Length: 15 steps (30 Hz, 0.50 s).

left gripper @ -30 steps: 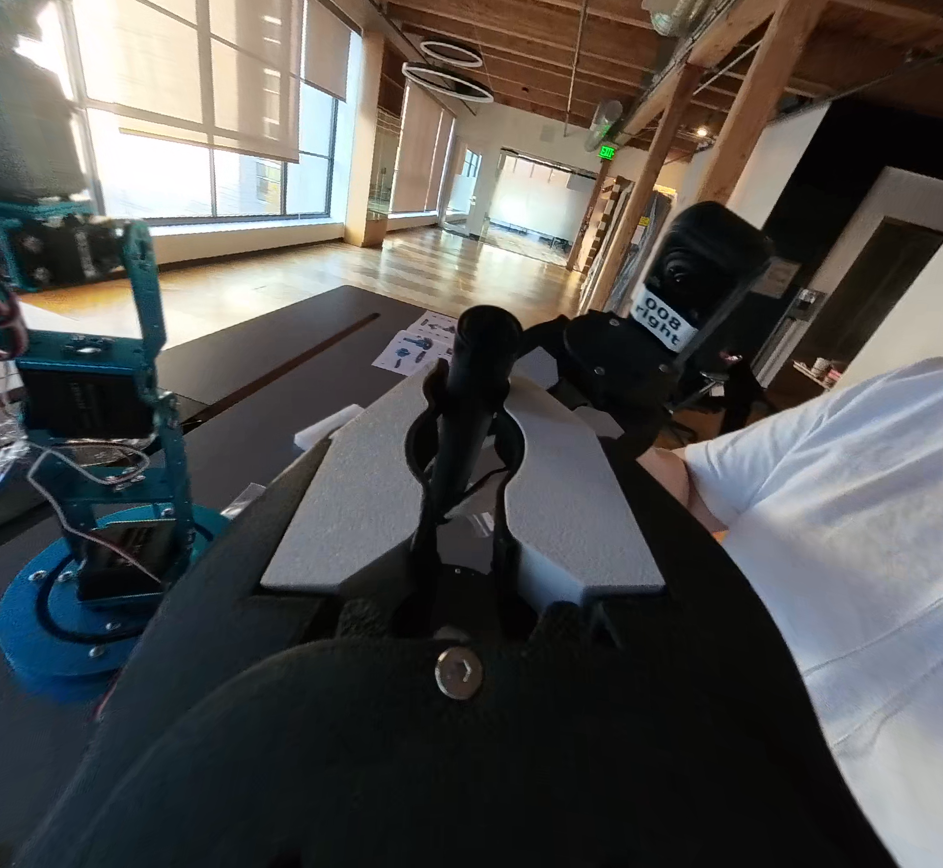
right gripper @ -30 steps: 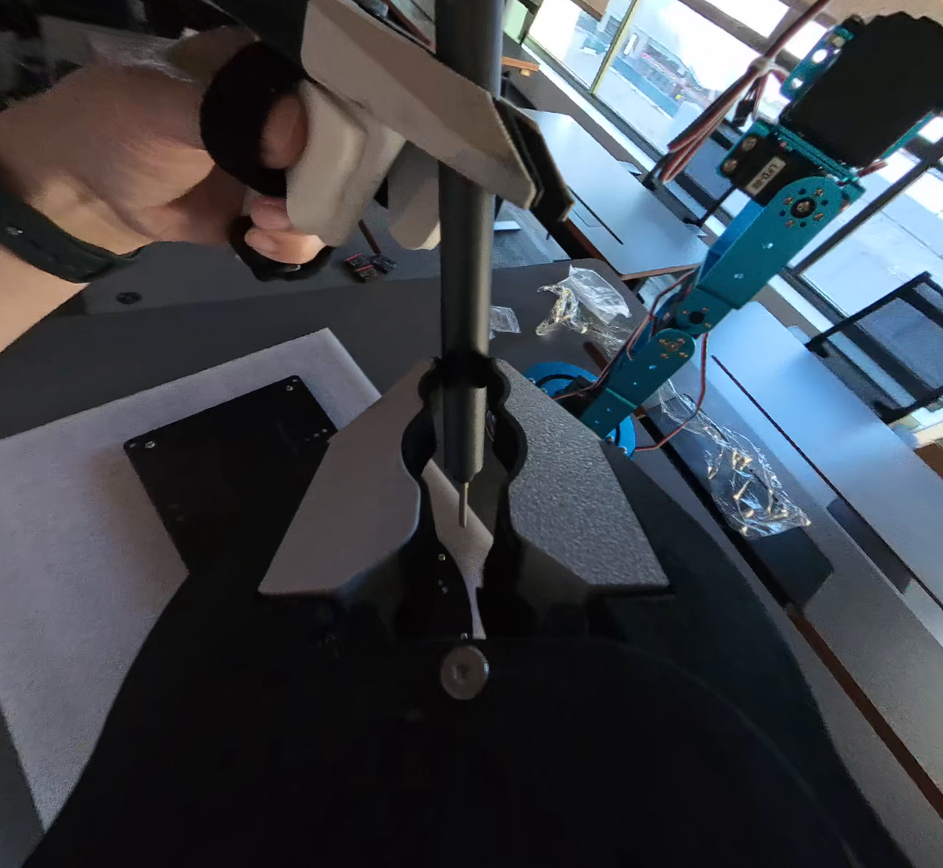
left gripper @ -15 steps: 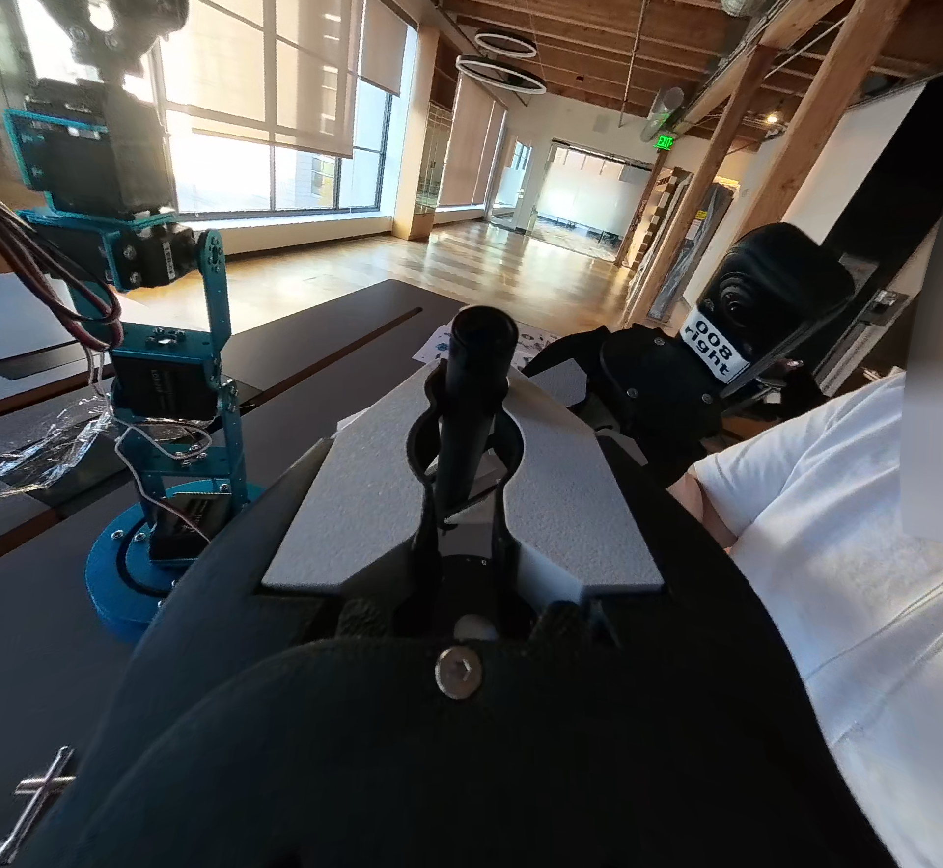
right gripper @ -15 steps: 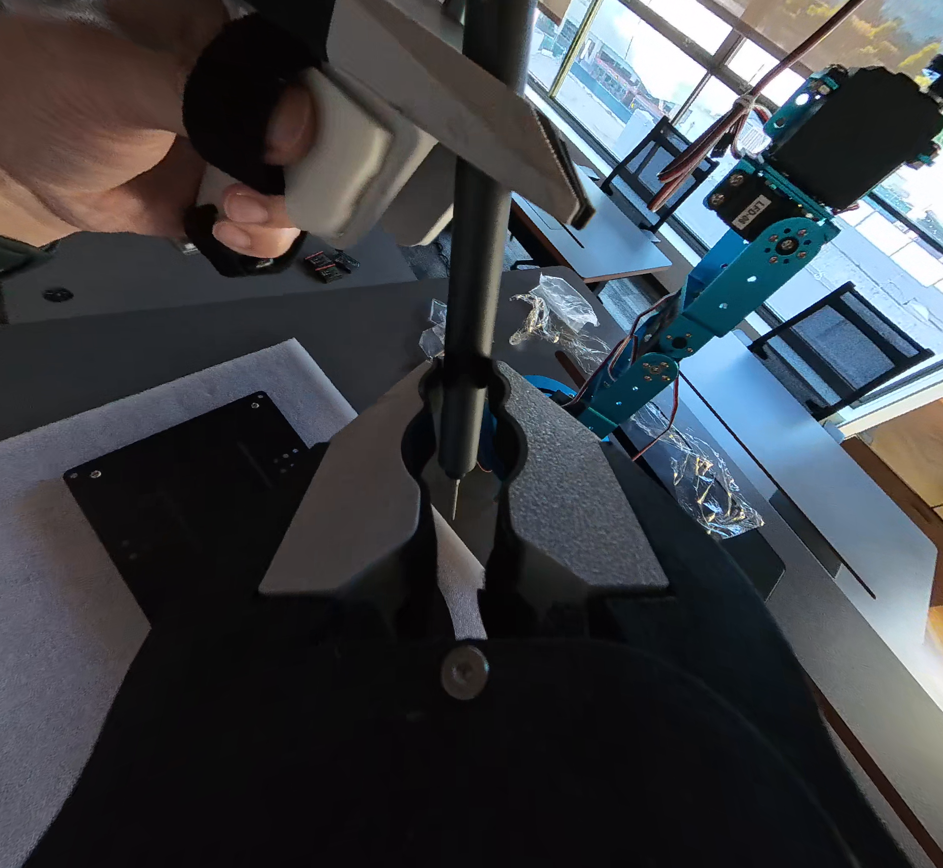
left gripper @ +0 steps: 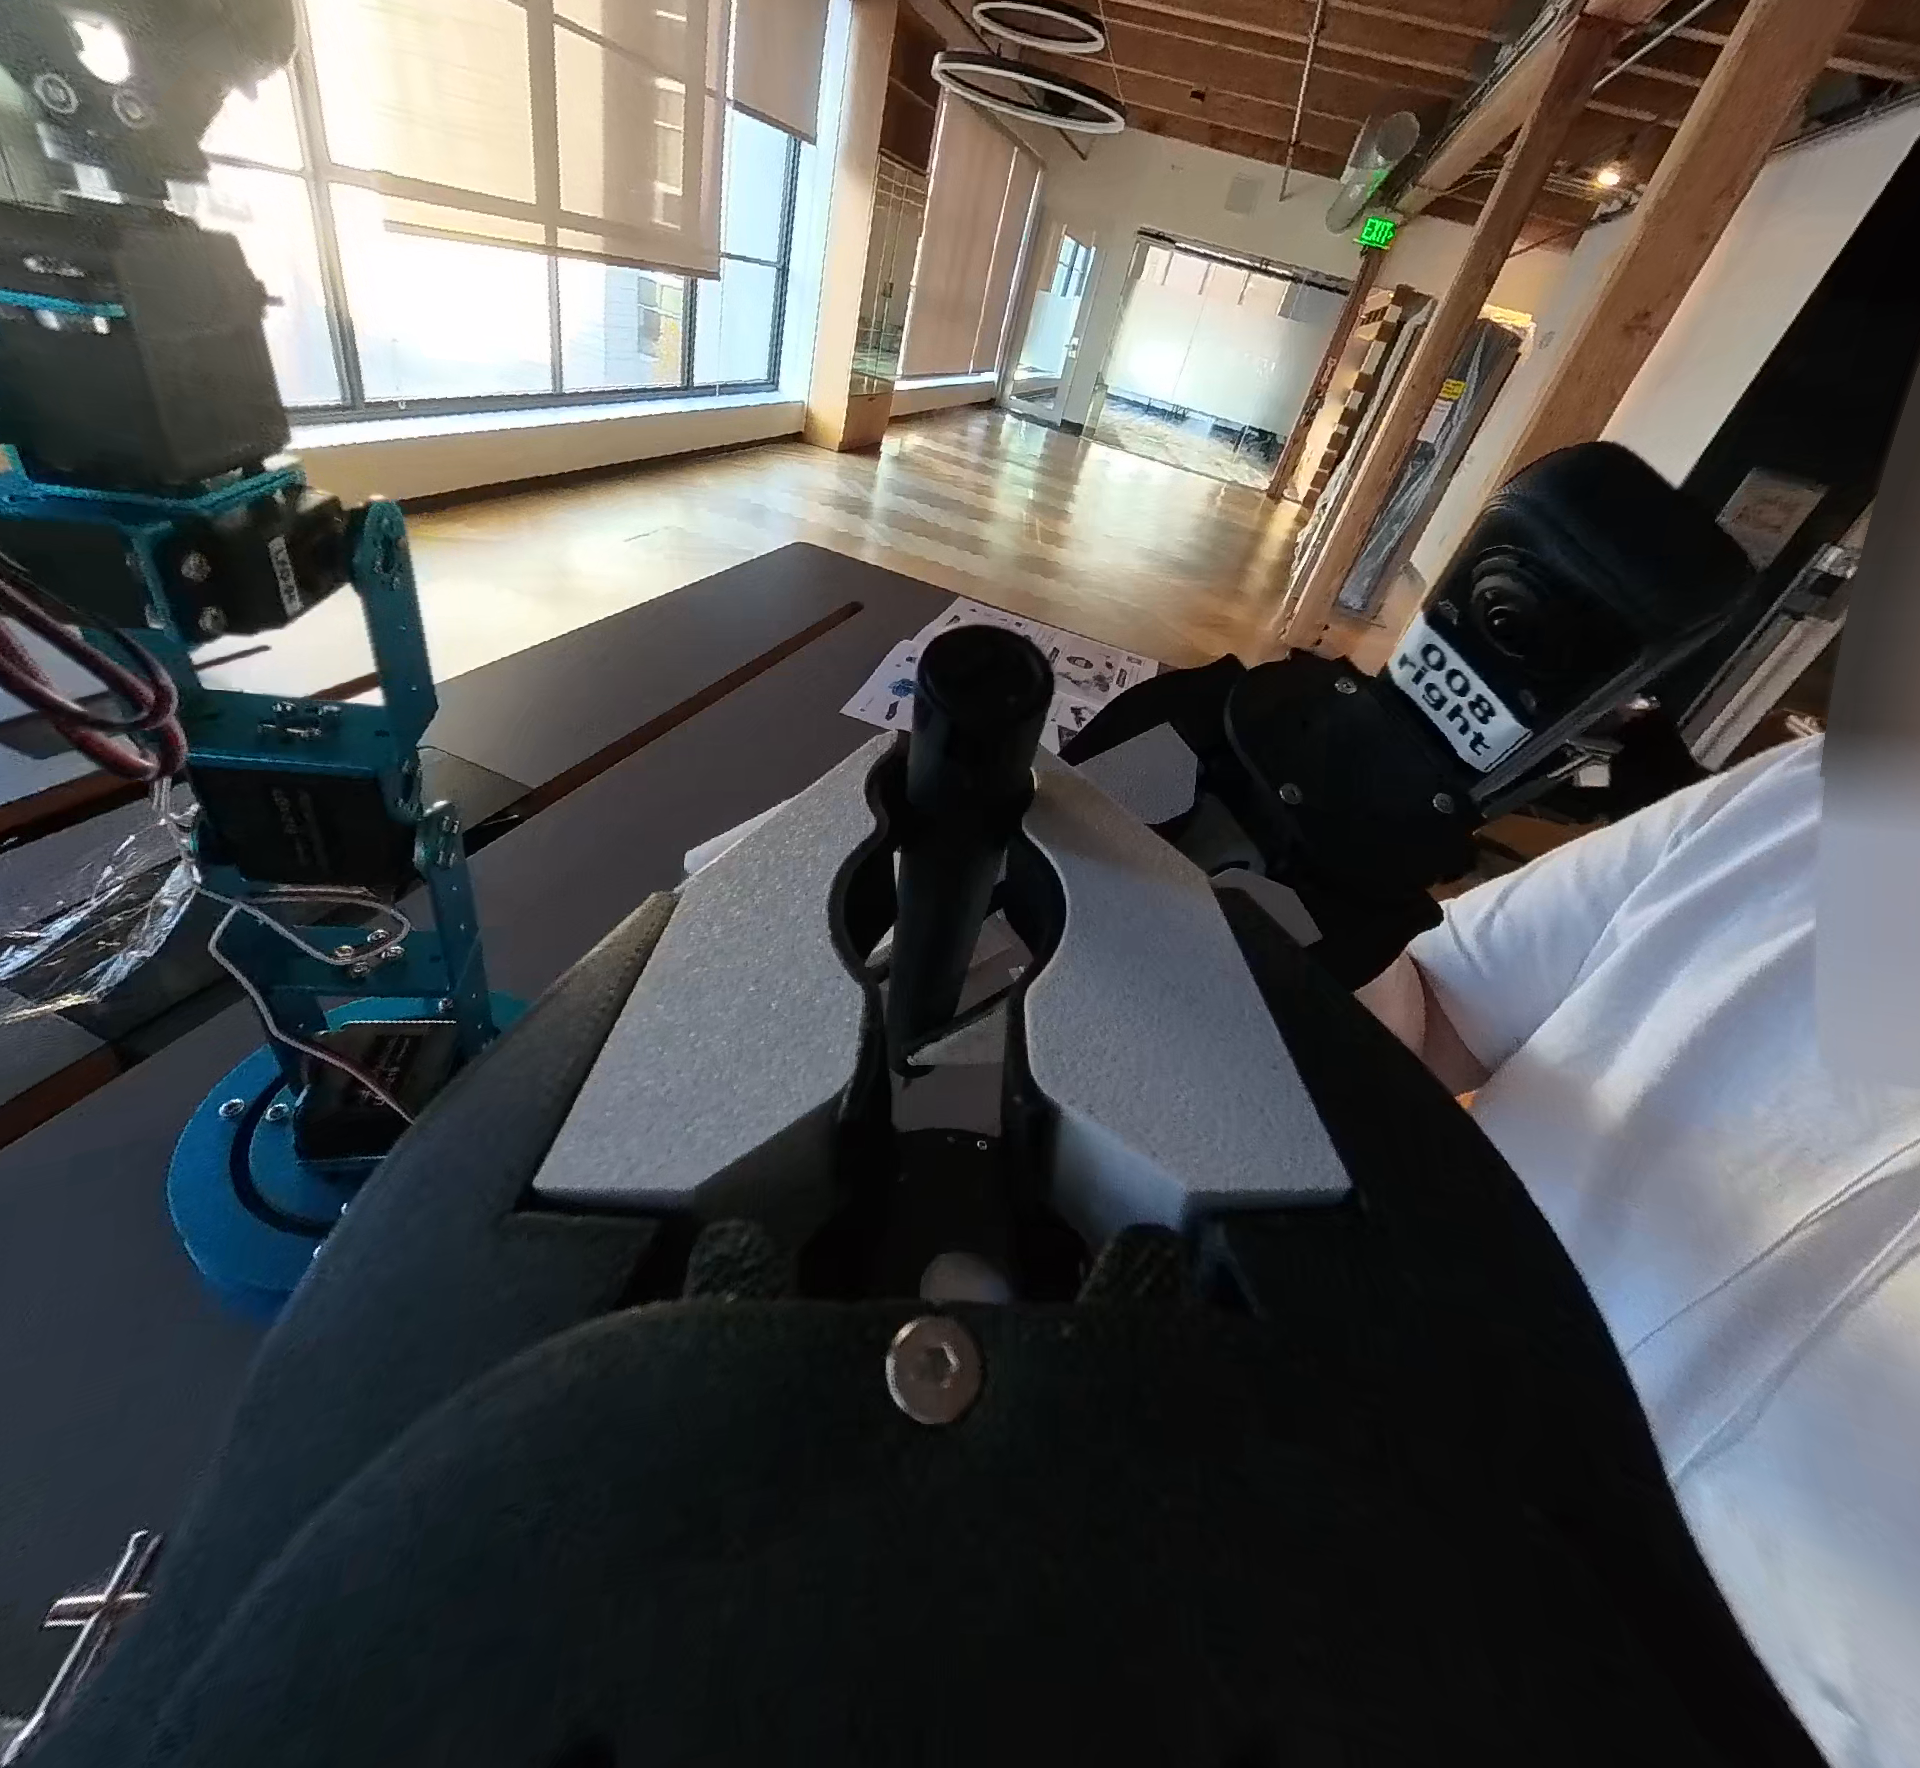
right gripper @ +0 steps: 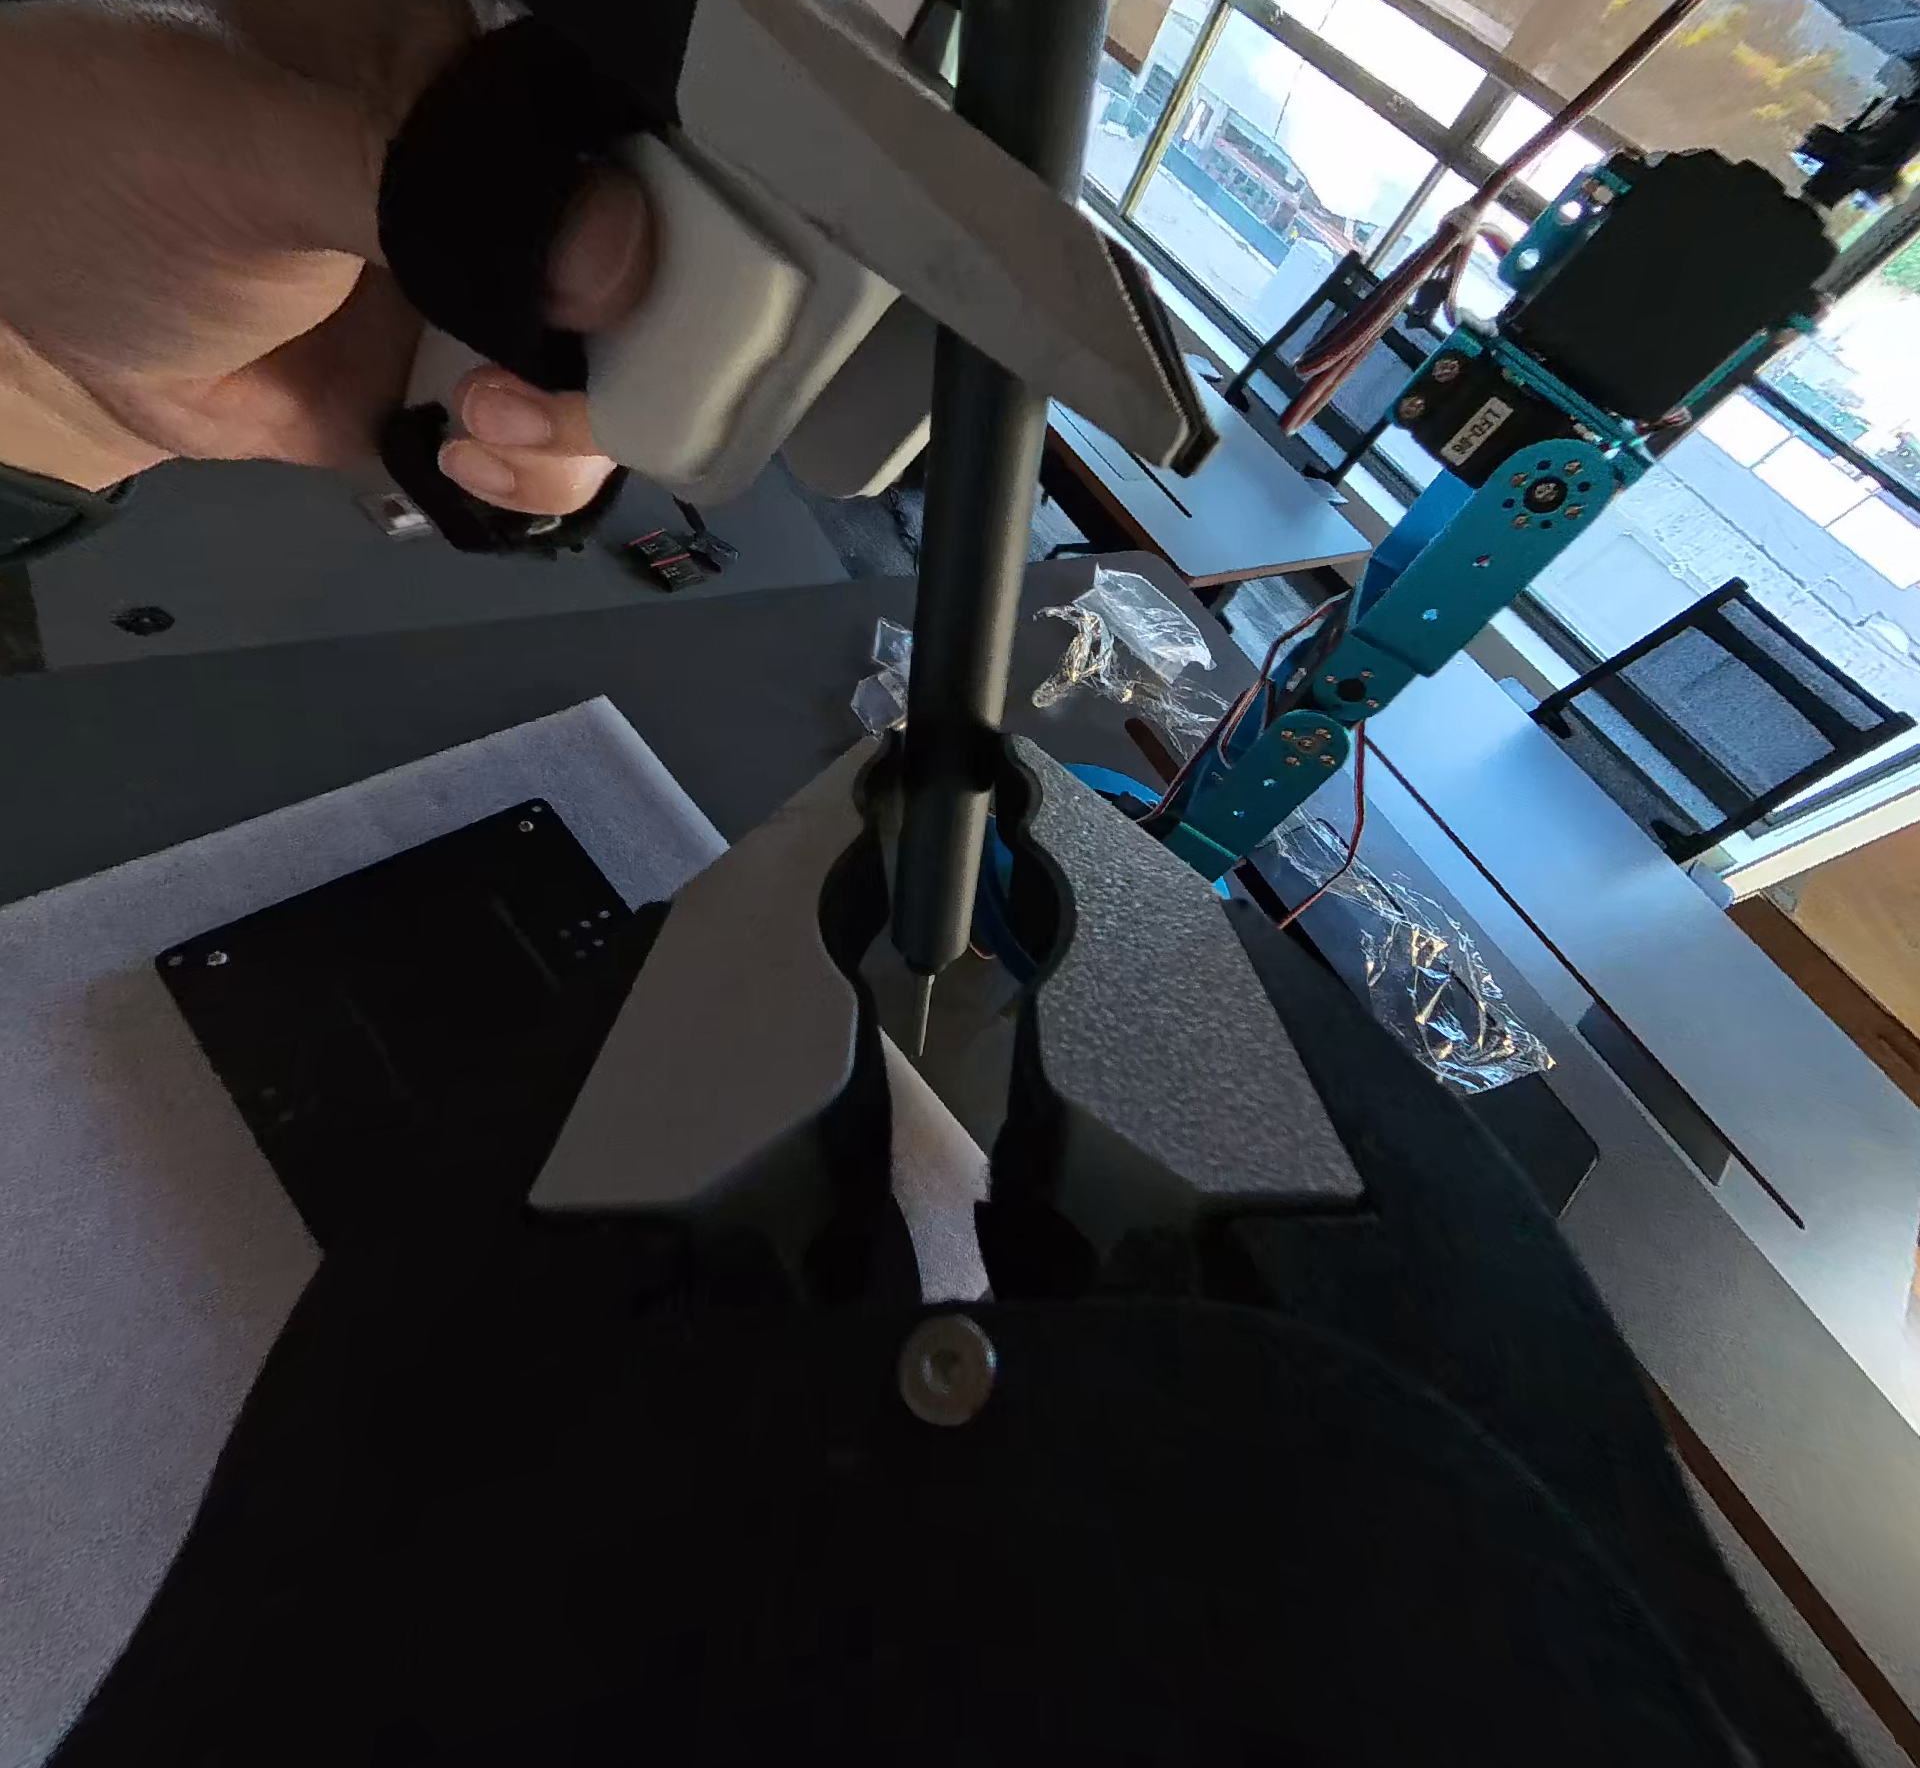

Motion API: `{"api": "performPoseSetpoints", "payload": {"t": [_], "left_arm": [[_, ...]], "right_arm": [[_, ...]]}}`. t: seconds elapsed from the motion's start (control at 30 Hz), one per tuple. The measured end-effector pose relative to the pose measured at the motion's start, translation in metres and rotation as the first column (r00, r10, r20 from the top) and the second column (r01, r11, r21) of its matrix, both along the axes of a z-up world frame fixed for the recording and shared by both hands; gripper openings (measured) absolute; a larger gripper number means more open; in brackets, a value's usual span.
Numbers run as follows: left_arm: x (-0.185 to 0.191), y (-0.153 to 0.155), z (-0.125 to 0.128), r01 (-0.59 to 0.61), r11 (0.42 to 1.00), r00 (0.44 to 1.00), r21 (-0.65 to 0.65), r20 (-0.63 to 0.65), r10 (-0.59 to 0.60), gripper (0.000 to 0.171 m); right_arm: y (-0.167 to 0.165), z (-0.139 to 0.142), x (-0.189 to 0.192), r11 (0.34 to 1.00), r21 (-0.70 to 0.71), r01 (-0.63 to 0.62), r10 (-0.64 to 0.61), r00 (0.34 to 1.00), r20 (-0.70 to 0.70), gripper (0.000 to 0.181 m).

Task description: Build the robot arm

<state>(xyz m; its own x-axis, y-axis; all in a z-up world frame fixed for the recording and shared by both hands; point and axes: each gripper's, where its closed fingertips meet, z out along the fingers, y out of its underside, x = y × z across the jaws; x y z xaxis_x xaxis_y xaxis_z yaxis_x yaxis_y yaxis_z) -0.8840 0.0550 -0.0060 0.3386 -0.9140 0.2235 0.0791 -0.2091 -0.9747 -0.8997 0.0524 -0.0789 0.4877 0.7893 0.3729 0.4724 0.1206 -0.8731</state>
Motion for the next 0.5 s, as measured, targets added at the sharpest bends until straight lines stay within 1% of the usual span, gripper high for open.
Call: {"api": "performPoseSetpoints", "payload": {"t": [0.37, 0.5], "left_arm": [[0.006, -0.003, 0.005, -0.009, 1.000, 0.995, -0.007, -0.102, 0.009, 0.012], [0.009, -0.001, 0.009, 0.008, 1.000, 0.992, -0.015, -0.129, -0.010, 0.012]], "right_arm": [[-0.002, 0.007, -0.001, 1.000, 0.005, -0.013, 0.013, 0.999, -0.041, 0.015], [0.002, 0.013, 0.000, 0.999, 0.031, 0.008, -0.006, 0.998, -0.060, 0.015]]}}
